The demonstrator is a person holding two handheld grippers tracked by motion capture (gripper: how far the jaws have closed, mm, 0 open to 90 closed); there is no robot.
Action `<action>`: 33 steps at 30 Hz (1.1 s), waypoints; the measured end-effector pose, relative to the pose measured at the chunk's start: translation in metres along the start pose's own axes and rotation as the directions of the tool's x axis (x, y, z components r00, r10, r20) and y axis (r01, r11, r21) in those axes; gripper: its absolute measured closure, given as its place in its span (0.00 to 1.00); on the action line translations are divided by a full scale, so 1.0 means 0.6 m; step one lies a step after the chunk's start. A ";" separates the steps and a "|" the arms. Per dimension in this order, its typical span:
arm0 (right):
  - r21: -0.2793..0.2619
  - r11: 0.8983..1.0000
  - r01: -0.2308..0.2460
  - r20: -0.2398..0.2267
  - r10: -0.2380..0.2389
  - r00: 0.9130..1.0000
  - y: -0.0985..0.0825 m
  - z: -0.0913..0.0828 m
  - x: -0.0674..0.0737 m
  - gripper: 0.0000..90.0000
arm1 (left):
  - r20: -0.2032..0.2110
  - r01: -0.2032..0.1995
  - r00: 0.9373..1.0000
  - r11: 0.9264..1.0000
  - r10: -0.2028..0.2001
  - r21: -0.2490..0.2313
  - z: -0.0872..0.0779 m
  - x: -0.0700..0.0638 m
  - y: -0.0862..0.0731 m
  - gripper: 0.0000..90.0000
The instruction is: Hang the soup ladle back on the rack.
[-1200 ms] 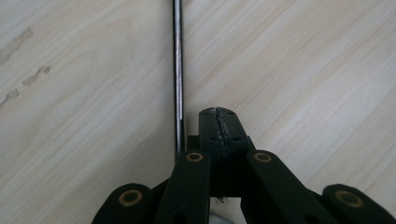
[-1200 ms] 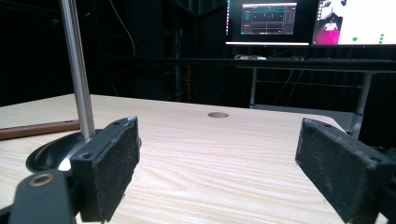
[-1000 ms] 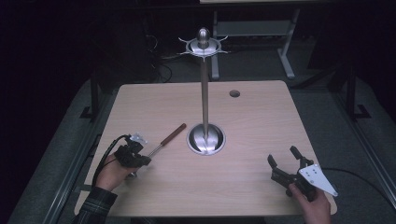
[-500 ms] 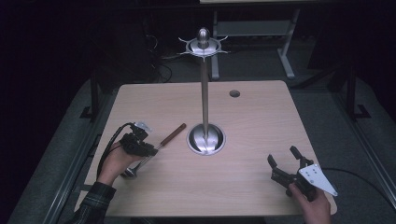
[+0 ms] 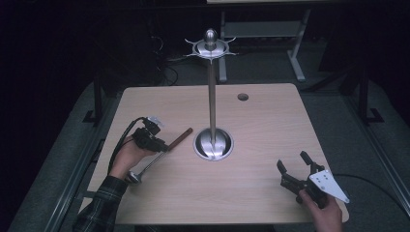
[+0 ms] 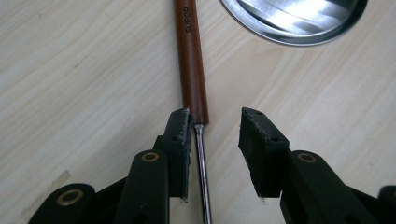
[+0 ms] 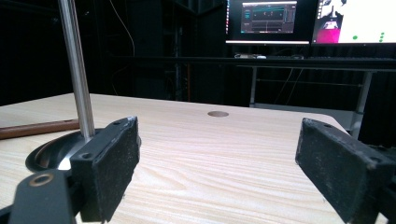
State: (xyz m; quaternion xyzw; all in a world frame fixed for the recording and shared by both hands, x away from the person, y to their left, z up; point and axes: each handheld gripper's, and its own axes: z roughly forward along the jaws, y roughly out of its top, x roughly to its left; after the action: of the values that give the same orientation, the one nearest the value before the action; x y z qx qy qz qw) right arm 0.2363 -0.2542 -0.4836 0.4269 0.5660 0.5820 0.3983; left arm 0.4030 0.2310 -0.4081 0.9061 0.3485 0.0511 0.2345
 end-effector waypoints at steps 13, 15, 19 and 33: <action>0.004 1.000 -0.002 -0.001 0.002 1.000 0.000 0.000 0.000 0.14 | -0.029 -0.018 0.999 0.998 0.020 0.064 0.047 0.015 0.024 0.72; 0.003 1.000 -0.002 -0.001 0.002 1.000 0.000 0.000 0.000 0.14 | -0.033 -0.019 0.999 0.996 0.021 0.083 0.052 0.013 0.028 0.72; 0.003 1.000 -0.001 -0.001 0.001 1.000 0.000 0.000 0.000 0.14 | -0.048 -0.033 0.998 0.993 0.039 0.114 0.061 0.007 0.036 0.73; 0.002 1.000 -0.001 -0.001 0.001 1.000 0.000 0.000 0.000 0.14 | -0.060 -0.040 0.997 0.986 0.050 0.160 0.075 0.005 0.038 0.78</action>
State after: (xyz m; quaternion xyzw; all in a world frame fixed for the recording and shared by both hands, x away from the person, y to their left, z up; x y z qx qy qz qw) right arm 0.2363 -0.2541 -0.4835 0.4271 0.5666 0.5820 0.3974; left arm 0.4306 0.2005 -0.4378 0.9275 0.3380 0.0572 0.1491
